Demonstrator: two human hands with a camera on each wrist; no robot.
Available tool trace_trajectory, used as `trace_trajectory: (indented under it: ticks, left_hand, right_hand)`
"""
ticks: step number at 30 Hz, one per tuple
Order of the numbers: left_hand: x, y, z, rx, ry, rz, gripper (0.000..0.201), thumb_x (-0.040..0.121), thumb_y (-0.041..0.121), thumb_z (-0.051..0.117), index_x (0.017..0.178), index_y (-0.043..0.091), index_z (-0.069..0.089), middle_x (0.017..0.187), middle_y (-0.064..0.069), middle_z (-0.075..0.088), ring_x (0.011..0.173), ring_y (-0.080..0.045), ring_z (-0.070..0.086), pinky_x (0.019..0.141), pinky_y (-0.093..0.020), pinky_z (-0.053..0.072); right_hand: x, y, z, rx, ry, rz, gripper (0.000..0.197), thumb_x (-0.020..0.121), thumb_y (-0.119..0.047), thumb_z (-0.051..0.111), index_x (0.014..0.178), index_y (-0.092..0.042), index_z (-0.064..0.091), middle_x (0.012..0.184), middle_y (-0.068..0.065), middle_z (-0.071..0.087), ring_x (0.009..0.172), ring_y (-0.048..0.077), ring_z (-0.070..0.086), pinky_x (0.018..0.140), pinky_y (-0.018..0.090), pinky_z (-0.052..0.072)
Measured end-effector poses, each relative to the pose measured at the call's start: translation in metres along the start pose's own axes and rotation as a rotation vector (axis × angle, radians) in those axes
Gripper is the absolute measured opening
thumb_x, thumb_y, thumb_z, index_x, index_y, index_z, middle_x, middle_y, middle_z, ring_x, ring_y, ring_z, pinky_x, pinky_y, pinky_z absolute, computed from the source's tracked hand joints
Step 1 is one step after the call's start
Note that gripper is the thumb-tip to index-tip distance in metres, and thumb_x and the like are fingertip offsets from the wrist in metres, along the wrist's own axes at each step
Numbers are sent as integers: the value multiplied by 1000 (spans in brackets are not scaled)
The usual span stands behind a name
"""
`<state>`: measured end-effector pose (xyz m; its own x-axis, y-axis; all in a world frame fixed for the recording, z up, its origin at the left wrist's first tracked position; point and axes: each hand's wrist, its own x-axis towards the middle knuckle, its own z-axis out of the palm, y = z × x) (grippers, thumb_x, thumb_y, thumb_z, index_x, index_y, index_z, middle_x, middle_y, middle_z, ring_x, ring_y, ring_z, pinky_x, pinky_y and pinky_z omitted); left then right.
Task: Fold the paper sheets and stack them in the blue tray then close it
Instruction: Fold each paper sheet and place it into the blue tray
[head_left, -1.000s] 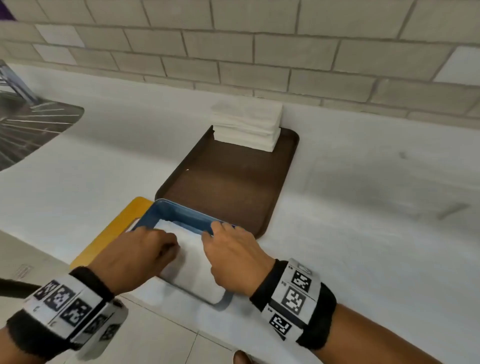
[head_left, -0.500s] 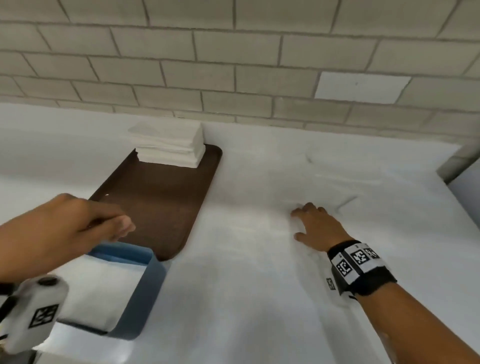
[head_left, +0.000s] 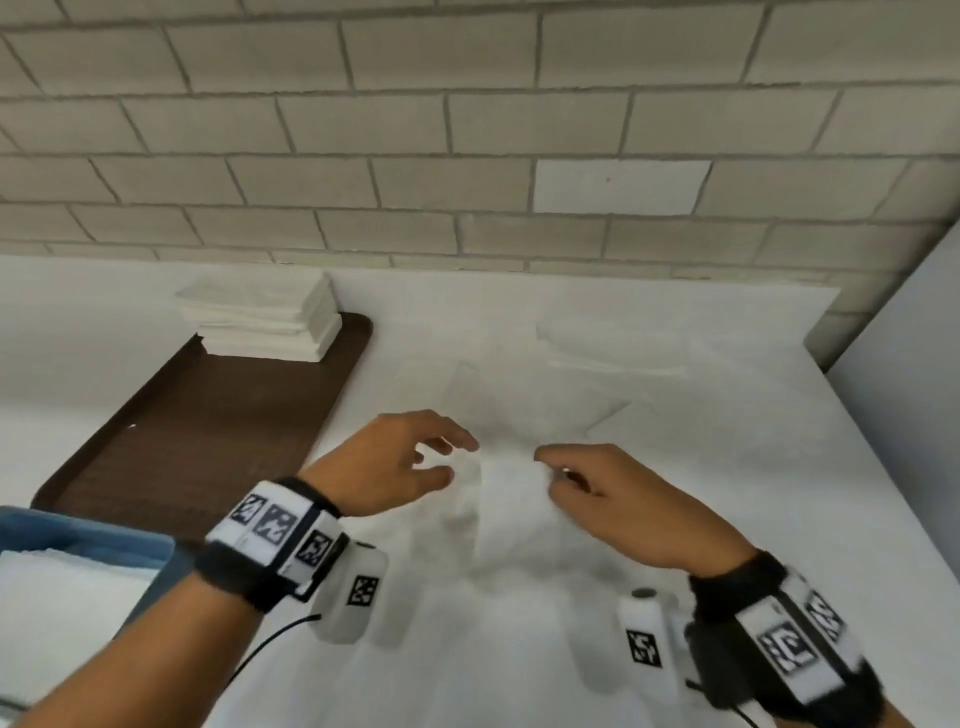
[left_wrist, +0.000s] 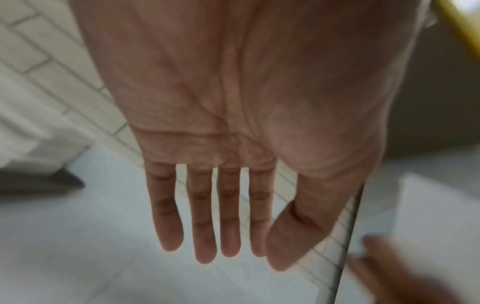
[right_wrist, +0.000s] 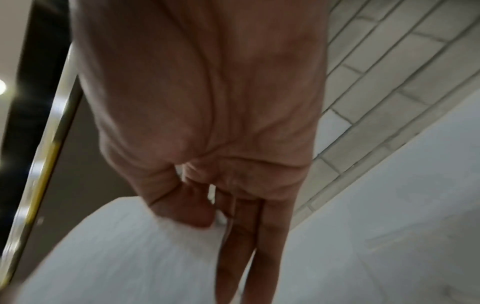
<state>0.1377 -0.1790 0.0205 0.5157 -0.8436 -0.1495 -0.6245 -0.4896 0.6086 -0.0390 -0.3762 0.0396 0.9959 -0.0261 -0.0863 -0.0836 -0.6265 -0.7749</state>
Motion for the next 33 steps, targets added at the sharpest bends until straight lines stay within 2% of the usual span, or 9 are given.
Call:
trace_trajectory:
  ticks: [3,9,12,16,22,25,28,30,33]
  left_hand:
    - [58,-6,18,111,48,-82,26,94,20,67,119,28,68,122,9,68,103,-6,63,92,-20,51]
    - [140,4,48,460,-21,-107,45,95,39,63,137,26,55,138,2,54,126,-23,53,103,-38,44]
    - [149,4,56,522,-42,-85,34,96,36,62,127,23,62,130,1,58,117,-26,58,95,-37,44]
    - [143,3,55,525,-11,-51,19,100,32,56,109,19,67,114,1,64,109,-25,61,92,-37,42]
    - [106,29,15,187,44,-39,19,100,36,58,105,21,68,106,0,69,98,-24,64,87,-35,52]
    - [74,56,-12,28,-148,26,19,94,34,59,92,16,65,89,2,66,83,-15,58,73,-26,44]
    - [40,68,-30,-284,-259,46,33,86,39,62,94,8,70,82,-15,66,75,-19,54,72,-30,42]
    - [22,67,-37,-448,-175,25,31,89,38,65,102,11,74,99,-22,73,83,-25,60,75,-35,46]
    - [-2,63,-36,-860,46,-113,47,95,48,60,117,8,73,113,-19,73,98,-27,66,78,-33,54]
  right_hand:
    - [-28,7,-25,128,111,53,22,99,-8,37,78,-3,40,67,-3,35,62,10,33,58,26,27]
    - [-47,29,-43,201,218,107,16,96,-11,39,80,-8,43,72,-7,40,65,6,39,60,19,32]
    - [-48,33,-42,172,245,91,15,88,-20,38,82,-10,48,81,2,46,70,10,45,65,20,35]
    - [-44,33,-39,132,239,51,16,94,-10,43,84,-16,55,84,0,48,72,13,48,66,20,36]
    - [-28,14,-35,-91,176,-35,7,90,-18,54,84,-17,54,88,-4,42,76,13,48,62,18,36]
    - [-14,-7,-35,-156,202,-115,12,85,-23,61,81,-33,56,98,-10,43,89,11,51,70,19,42]
    - [2,-19,-33,-48,195,-145,14,82,-25,63,92,-35,63,108,-16,47,96,8,55,73,17,44]
    - [10,-21,-27,81,191,-153,14,86,-20,64,99,-26,65,104,-12,57,93,9,60,74,19,45]
    - [16,-25,-15,262,200,-139,12,88,-10,66,94,-20,60,90,-2,66,81,23,65,70,38,52]
